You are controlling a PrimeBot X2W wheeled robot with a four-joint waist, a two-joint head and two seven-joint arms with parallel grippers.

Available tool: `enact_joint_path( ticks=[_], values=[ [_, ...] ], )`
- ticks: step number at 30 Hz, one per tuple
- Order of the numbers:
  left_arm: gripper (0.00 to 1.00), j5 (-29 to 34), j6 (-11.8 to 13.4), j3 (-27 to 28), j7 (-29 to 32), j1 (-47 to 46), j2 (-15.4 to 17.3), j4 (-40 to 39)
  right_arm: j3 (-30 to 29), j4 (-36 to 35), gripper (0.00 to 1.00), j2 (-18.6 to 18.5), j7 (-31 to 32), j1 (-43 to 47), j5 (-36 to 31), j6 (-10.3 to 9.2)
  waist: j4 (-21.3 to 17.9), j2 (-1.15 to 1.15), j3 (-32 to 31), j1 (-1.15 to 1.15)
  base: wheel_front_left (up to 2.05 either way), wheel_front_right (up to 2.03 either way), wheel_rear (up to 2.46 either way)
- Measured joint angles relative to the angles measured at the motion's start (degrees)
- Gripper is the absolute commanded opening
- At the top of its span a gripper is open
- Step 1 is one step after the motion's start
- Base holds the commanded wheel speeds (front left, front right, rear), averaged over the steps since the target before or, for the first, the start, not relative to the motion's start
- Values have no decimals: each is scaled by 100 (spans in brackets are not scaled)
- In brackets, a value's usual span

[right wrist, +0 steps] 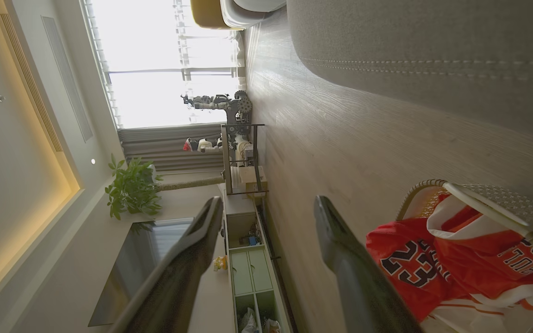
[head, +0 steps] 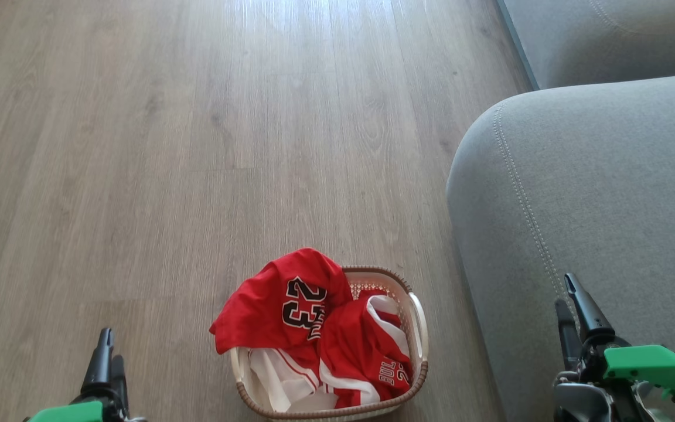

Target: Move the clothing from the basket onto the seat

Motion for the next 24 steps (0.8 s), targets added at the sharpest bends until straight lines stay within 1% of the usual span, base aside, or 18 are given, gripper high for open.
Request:
enact_joint_path(
  ticks=[5, 11, 19, 24],
  values=[
    [100, 121, 0, -46, -65, 2, 1, -78, -104, -14, 100, 103, 0, 0, -203, 0, 3, 0, -9, 0, 0, 0, 0],
    [100, 468, 55, -80, -160, 3, 1, -171, -247, -49, 100, 146, -1, 1, -598, 0, 11, 0, -19, 0, 0, 0, 0],
    [100, 995, 101, -202, -307, 5, 1, -326, -428, -175, 100, 275, -1, 2, -1240, 0, 24, 0, -31, 0, 0, 0, 0],
    [100, 1482, 151, -278, -408, 5, 2, -432, -521, -346, 100, 318, -2, 3, -1879, 0, 33, 0, -33, 0, 0, 0, 0]
  ],
)
